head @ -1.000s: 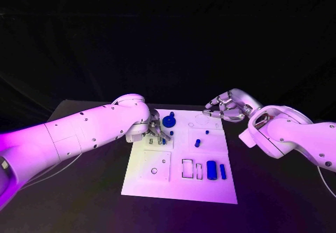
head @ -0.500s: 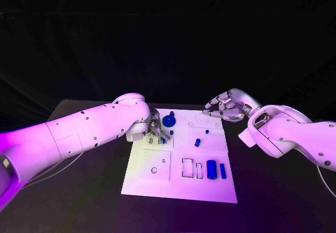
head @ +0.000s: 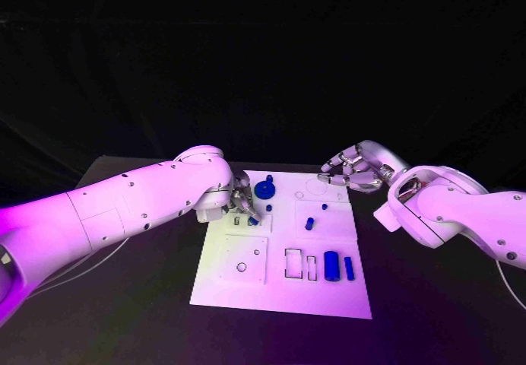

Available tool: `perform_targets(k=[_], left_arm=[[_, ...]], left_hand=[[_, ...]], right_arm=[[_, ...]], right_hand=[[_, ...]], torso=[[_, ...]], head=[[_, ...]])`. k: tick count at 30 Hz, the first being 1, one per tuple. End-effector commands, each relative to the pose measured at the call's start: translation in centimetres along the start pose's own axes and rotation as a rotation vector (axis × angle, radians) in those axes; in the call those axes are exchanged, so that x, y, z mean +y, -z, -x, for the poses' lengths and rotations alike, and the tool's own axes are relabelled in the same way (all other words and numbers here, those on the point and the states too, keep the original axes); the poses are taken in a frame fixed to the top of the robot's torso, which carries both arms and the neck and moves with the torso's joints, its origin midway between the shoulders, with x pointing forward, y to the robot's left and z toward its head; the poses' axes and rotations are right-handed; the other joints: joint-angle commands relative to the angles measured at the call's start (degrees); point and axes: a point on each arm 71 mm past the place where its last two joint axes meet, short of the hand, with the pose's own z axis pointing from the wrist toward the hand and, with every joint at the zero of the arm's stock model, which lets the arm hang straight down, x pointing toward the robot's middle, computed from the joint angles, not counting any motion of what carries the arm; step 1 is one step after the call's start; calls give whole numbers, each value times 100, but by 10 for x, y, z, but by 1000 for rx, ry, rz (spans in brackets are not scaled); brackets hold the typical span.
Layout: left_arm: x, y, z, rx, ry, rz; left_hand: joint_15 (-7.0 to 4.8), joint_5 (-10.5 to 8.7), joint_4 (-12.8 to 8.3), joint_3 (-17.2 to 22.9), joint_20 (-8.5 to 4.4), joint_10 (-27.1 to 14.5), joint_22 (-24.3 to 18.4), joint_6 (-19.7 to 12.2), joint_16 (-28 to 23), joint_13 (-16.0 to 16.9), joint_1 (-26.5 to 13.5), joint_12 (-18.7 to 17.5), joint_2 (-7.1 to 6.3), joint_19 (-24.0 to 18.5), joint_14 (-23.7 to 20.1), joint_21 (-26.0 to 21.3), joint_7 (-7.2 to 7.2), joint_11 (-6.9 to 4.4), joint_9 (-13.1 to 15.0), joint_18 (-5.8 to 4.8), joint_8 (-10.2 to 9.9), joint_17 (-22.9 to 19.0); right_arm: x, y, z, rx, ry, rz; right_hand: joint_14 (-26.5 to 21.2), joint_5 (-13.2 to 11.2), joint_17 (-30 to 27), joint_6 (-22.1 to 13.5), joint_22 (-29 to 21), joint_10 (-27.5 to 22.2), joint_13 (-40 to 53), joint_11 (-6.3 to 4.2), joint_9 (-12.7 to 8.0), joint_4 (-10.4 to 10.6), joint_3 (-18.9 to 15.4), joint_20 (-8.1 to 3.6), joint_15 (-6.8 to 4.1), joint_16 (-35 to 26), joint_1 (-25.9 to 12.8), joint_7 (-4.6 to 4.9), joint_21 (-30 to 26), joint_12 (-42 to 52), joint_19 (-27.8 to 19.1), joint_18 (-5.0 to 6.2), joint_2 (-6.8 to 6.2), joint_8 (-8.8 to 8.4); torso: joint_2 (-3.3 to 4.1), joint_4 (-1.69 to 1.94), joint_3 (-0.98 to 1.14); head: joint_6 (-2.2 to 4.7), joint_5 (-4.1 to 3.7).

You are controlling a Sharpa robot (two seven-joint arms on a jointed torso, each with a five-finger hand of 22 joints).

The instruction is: Assemble the parts on the task board

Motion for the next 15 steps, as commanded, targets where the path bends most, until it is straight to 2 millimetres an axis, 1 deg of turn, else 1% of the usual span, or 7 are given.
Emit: perform_targets(k=[1,3,6,7,10,11,15], left_arm=[[1,1,-1,5,46,-21],[2,2,-1,6,58,-21],[4,3,-1,3,75,-19],[5,4,-1,-2,82,-16],[8,5,0,-14,99,-9],[8,5,0,-17,105,-7],[9,6,0,-24,125,-4]], left_hand=[[-49,16,-290,562,-10,-3,20,-25,-43,-33,67,-50,-46,-41,235,27,-41,-28,205,-72,147,237],[-40,19,-279,884,-9,28,35,-54,-49,-50,0,-76,-187,-44,237,37,-40,-27,271,-71,195,243],[-44,8,-266,1485,-1,77,57,-95,-55,-57,-186,-91,-454,-48,242,52,-26,-46,401,-74,290,257],[-45,13,-263,1775,-2,102,75,-113,-58,-53,-295,-90,-578,-46,244,62,-17,-55,467,-74,339,264],[-50,5,-300,2164,-4,149,126,-125,-60,-6,-456,-40,-713,-26,249,91,-49,-48,567,-82,415,275],[-51,4,-332,2422,-8,170,146,-149,-62,15,-588,-21,-811,-19,252,104,-46,-54,638,-84,461,282],[-53,-1,-465,2875,-15,222,196,-164,-68,71,-802,38,-967,-3,256,132,-61,-71,786,-90,570,294]], right_arm=[[-1,0,-2,18,5,-2],[-1,0,-1,17,6,-3],[-2,0,-1,17,6,-4],[-2,0,-1,17,6,-5],[-2,0,-1,16,7,-6],[-2,0,-1,16,7,-6],[-2,-1,-1,17,7,-6]], right_hand=[[301,52,222,-29,824,-41,-7,-11,6,-4,-20,-10,-33,-19,37,-18,-37,-23,-25,55,39,23],[301,52,222,-29,824,-41,-7,-11,6,-4,-20,-10,-33,-19,37,-18,-37,-23,-25,55,39,23],[301,54,221,-29,824,-41,-7,-11,6,-4,-20,-10,-33,-20,37,-18,-38,-24,-26,56,39,24],[299,64,214,-29,819,-43,-11,-11,6,-3,-21,-10,-33,-25,38,-18,-45,-27,-30,57,40,24],[299,64,214,-29,819,-43,-11,-11,6,-3,-21,-10,-33,-25,38,-18,-45,-27,-30,57,40,24],[299,64,214,-29,819,-43,-11,-11,6,-3,-21,-10,-33,-25,38,-18,-45,-27,-30,57,40,24],[299,64,214,-29,819,-43,-11,-11,6,-3,-21,-10,-33,-25,38,-18,-45,-27,-30,57,40,24]], torso=[[2,7,2],[1,9,-1],[1,10,-2],[-2,14,-2],[-2,10,0],[-1,11,0],[1,13,0]], head=[[2,4],[0,1],[3,7],[0,8],[2,28],[4,30],[4,39]])
